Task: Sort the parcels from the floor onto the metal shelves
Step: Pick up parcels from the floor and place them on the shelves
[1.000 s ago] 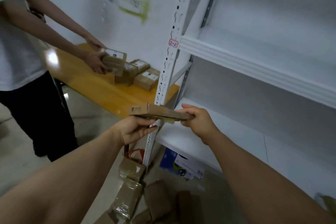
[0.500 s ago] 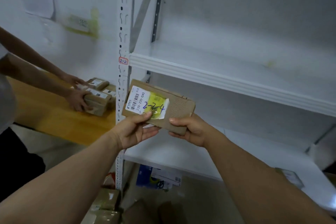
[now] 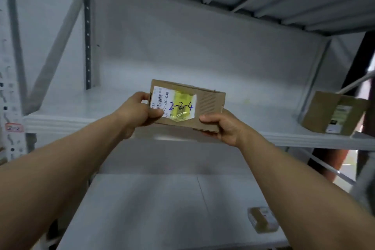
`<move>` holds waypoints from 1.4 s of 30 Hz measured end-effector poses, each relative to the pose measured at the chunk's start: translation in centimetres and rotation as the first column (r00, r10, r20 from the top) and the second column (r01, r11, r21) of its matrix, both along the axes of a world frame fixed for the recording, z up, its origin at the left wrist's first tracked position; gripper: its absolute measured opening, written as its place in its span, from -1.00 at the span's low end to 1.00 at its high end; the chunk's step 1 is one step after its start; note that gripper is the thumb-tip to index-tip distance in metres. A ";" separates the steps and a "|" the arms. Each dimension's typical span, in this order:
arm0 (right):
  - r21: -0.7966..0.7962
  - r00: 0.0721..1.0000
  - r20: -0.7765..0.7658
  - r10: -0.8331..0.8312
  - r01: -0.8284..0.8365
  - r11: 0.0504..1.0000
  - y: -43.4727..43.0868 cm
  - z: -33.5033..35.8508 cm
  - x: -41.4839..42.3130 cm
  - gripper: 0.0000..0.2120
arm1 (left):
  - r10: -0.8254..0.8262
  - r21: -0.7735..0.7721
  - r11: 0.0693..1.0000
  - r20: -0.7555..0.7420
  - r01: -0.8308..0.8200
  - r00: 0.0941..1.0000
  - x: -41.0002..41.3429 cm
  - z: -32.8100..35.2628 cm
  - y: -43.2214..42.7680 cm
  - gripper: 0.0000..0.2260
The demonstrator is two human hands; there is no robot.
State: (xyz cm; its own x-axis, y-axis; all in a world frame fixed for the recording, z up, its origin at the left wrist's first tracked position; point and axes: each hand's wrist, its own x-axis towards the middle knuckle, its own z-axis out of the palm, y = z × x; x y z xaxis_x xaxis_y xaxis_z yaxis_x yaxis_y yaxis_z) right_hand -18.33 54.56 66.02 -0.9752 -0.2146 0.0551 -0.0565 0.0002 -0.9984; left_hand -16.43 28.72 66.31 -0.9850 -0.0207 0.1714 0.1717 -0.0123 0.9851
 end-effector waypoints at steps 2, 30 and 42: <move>0.026 0.994 -0.076 -0.075 0.077 0.997 3.3 1.0 -1.8 -0.57 | 0.035 -0.089 0.995 -0.054 -0.040 0.998 -2.1 0.8 3.5 -0.68; 0.267 0.922 -0.185 -0.340 0.380 0.886 26.1 -2.6 -15.2 -0.33 | 0.035 -0.339 0.939 -0.077 -0.059 0.996 -16.0 -3.0 25.6 -0.66; 0.345 0.847 -0.077 -0.526 0.518 0.783 24.7 -1.6 -11.9 0.24 | 0.027 -0.427 0.903 -0.042 -0.043 0.999 -14.9 -2.3 24.5 -0.17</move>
